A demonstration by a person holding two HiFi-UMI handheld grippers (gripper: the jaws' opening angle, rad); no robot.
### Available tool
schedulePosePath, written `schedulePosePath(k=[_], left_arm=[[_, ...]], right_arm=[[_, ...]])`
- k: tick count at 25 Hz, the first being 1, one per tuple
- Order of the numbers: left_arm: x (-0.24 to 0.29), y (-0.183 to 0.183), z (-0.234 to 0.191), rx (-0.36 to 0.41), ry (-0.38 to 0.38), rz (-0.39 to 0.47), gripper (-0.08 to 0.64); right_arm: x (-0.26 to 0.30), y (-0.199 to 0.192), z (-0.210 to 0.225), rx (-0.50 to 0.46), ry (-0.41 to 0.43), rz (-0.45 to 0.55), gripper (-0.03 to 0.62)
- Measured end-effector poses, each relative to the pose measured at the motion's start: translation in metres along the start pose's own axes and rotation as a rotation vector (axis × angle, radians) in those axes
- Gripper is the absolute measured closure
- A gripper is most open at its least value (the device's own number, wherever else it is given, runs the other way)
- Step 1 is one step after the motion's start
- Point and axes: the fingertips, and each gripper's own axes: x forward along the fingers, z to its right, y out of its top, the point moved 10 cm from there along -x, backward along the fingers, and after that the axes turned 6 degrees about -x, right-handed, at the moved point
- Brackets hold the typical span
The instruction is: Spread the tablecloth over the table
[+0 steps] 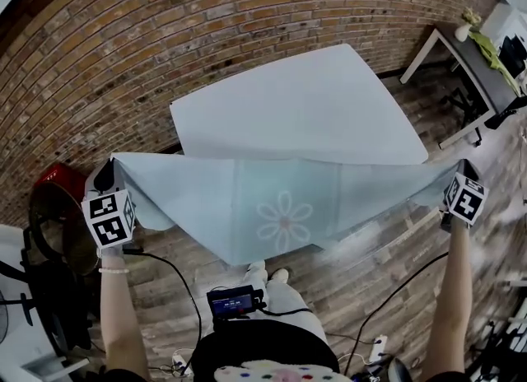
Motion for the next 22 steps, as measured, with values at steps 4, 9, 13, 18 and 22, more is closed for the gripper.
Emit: schedulePosePath(k=[4, 9, 13, 18, 22], left_arm=[[0.018, 0.012, -0.01, -0.014, -0.016, 0.016, 0.545], [0.04, 0.027, -0.024, -0.016, -0.03, 0.043, 0.545], [0.058, 0.038, -0.026, 0.003, -0.055, 0.066, 0.545], [0.081, 0.056, -0.02, 0.032, -0.079, 0.077, 0.545], [0.096, 0.069, -0.004, 0.045, -0.082, 0.085, 0.545]], right_arm=[[0.012, 0.017, -0.002, -0.006, -0.023, -0.004, 0.557], [0.025, 0.033, 0.006, 0.002, -0.06, -0.014, 0.557], [0.02, 0.046, 0.016, -0.008, -0.145, -0.048, 0.557], [0.034, 0.053, 0.026, -0.046, -0.174, -0.085, 0.557], [0.056, 0.054, 0.036, -0.061, -0.183, -0.112, 0.557]])
